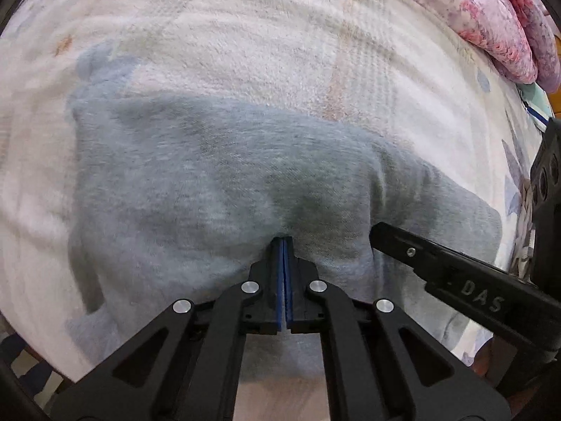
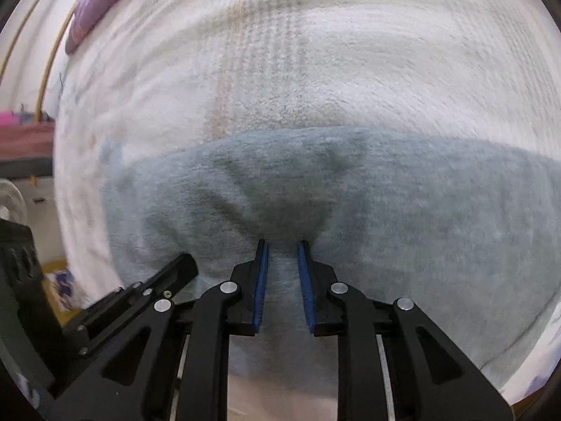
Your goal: Fold large clothes
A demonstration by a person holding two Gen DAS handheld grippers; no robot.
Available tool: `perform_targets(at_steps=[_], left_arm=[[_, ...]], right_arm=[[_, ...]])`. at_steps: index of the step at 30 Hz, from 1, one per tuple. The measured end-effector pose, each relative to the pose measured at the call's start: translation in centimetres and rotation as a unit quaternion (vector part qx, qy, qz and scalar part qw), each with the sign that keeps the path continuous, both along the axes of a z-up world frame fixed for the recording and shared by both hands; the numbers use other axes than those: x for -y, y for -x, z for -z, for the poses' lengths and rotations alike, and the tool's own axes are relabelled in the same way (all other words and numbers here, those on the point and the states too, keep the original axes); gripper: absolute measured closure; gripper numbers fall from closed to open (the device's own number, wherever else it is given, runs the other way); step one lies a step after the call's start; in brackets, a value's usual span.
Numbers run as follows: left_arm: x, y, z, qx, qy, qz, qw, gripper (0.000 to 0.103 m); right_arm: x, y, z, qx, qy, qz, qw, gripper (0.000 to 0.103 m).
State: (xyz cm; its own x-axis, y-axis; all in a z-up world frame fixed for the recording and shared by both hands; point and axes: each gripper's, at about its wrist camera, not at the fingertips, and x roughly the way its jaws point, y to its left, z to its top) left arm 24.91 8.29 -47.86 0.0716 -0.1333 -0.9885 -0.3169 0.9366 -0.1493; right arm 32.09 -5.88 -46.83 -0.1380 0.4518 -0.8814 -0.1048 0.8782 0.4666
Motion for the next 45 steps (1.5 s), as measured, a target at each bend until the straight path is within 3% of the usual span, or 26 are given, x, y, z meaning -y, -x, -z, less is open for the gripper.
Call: perform_targets(at_steps=[1,2,3,4,6,11,16,22,27,31,35,37,41,43,45], left_arm=[[0.1,0.0,-0.4,-0.002,0.0,-0.003,1.0,0.097],[0.5,0.2,-0.7,-0.003,0.001,-0.007,1.0,0.092],[0.7,0.3,-1.3,0.0,0.003,-0.011,0.9999,0.075],[1.1,0.4,-1.8,0.008,0.002,-0.011,0.9999,0.061],[2.0,0.1,-2.9,0.017,-0.01,-0.006,0.9998,0.055],[2.8,1.0,-5.0,0.03,-0.022,-0.001,0.9993,0.048],[2.5,2.7,-7.4,0.035,-0.039,0.005,0.9986,0.047],[4.9,1.1,-7.3,0.035,-0.053,0.012,0.9979,0.047],[7.0,-0.1,-6.5,0.028,-0.059,0.021,0.9976,0.047],[8.2,-0.7,-5.3,0.023,-0.061,0.027,0.9975,0.047],[9.1,-1.4,-4.4,0.017,-0.07,0.034,0.9968,0.047],[9.3,-1.5,-4.0,0.013,-0.071,0.031,0.9969,0.047],[9.5,-1.4,-3.2,-0.001,-0.09,0.029,0.9956,0.047],[9.7,-1.2,-2.9,-0.004,-0.091,0.028,0.9954,0.047],[9.8,-0.9,-2.7,-0.006,-0.088,0.028,0.9957,0.047]], right_arm=[[0.3,0.0,-0.4,-0.007,-0.01,0.002,1.0,0.069],[0.6,0.1,-0.9,-0.01,-0.019,0.003,1.0,0.047],[1.2,0.3,-1.7,-0.007,-0.036,0.008,0.999,0.035],[1.5,0.5,-2.4,0.001,-0.04,0.013,0.999,0.031],[2.9,0.9,-4.0,0.029,-0.029,0.015,0.999,0.021],[5.3,1.2,-5.6,0.06,-0.041,0.022,0.997,0.018],[7.6,-0.7,-4.8,0.088,-0.021,0.041,0.995,0.017],[12.4,-4.1,-3.5,0.101,-0.02,0.059,0.993,0.016],[14.1,-6.3,-0.2,0.07,-0.035,0.022,0.997,0.016],[14.0,-7.0,2.2,0.07,-0.047,-0.047,0.995,0.016],[15.4,-7.5,3.7,0.042,-0.137,-0.042,0.989,0.01],[16.5,-7.4,4.7,-0.001,-0.22,-0.009,0.975,0.01],[17.4,-6.4,5.5,-0.003,-0.267,0.019,0.964,0.01],[17.3,-5.5,6.1,-0.033,-0.303,0.028,0.952,0.01],[16.5,-4.3,6.5,-0.047,-0.313,0.013,0.948,0.01]])
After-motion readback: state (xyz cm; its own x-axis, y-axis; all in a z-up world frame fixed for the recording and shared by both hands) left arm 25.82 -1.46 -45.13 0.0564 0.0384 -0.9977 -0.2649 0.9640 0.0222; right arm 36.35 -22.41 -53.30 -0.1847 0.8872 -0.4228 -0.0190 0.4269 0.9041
